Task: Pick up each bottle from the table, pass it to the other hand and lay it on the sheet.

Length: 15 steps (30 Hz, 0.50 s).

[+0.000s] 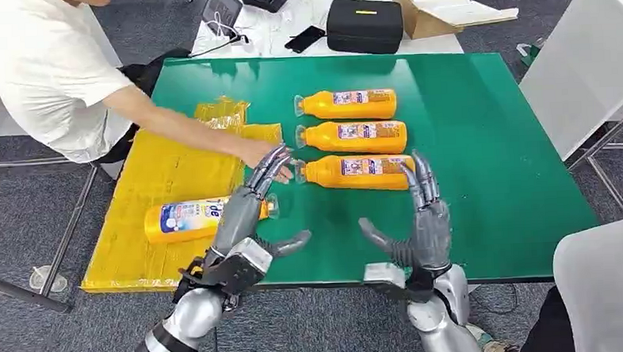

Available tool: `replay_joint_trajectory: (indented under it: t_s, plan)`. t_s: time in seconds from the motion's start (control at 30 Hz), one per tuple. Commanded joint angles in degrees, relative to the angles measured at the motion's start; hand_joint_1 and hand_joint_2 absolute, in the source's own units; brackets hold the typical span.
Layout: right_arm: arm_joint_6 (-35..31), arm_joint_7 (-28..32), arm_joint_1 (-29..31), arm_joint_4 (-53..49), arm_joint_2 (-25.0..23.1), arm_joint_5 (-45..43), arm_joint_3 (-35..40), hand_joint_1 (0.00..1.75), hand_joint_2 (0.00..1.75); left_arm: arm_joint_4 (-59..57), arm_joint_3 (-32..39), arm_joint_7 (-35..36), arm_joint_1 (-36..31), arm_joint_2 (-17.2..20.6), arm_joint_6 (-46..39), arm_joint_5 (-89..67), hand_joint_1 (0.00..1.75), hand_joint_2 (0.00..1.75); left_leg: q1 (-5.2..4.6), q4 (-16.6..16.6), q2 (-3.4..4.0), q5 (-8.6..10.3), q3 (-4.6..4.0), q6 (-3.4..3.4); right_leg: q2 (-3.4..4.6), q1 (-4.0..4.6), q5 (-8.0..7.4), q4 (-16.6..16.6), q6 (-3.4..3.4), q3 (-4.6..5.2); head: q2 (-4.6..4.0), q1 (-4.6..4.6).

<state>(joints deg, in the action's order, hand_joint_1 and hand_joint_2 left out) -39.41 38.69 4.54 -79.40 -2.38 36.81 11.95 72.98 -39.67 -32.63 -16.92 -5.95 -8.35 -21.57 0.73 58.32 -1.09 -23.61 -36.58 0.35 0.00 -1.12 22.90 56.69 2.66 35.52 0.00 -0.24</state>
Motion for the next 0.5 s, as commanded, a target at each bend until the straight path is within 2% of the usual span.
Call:
replay_joint_trajectory:
  t_s: [0.03, 0.13, 0.17, 0.23, 0.5]
  plan:
    - [-0.5, 0.3, 3.0, 9.0, 1.9, 0.3, -1.6, 0.00, 1.75, 2.9, -3.1, 0.4, 0.3, 1.9, 0.4, 0.4, 0.00, 1.75, 0.02, 0.0, 0.20, -0.08, 0.27, 0.03, 0.11, 0.06, 0.01, -0.1, -0.11, -0.25, 0.00, 0.00]
    - [-0.6, 0.0, 2.9, 8.4, 1.7, 1.8, -2.0, 0.00, 1.75, 2.6, -2.6, 0.5, 0.4, 1.6, 0.3, 1.0, 0.00, 1.75, 0.04, 0.0, 0.25, -0.09, 0.30, 0.02, 0.15, 0.08, 0.01, -0.1, -0.13, -0.27, 0.00, 0.00]
    - [-0.6, -3.2, 2.5, 8.7, 0.1, 13.0, -7.7, 0.00, 1.75, 2.4, -1.2, 1.7, 2.1, -0.2, -0.2, 3.2, 0.00, 1.75, 0.02, -0.1, 0.17, -0.06, 0.25, 0.02, 0.07, 0.05, 0.01, -0.1, -0.11, -0.23, 0.00, 0.00]
    - [-0.6, -7.0, 3.9, 12.7, 2.4, 20.7, -10.4, 0.00, 1.75, 2.2, -0.6, 4.3, 5.0, -3.0, 1.3, 9.9, 0.00, 1.75, 0.02, -0.1, 0.13, -0.08, 0.30, 0.04, 0.02, 0.05, 0.04, -0.1, -0.10, -0.31, 0.00, -0.02]
    - [-0.6, -7.6, 4.7, 14.8, 3.3, 21.6, -10.6, 0.00, 1.75, 1.7, -0.5, 5.2, 5.6, -3.6, 1.4, 11.9, 0.00, 1.75, 0.04, -0.1, 0.21, -0.15, 0.47, 0.05, 0.05, 0.10, 0.08, -0.2, -0.16, -0.49, 0.00, -0.02]
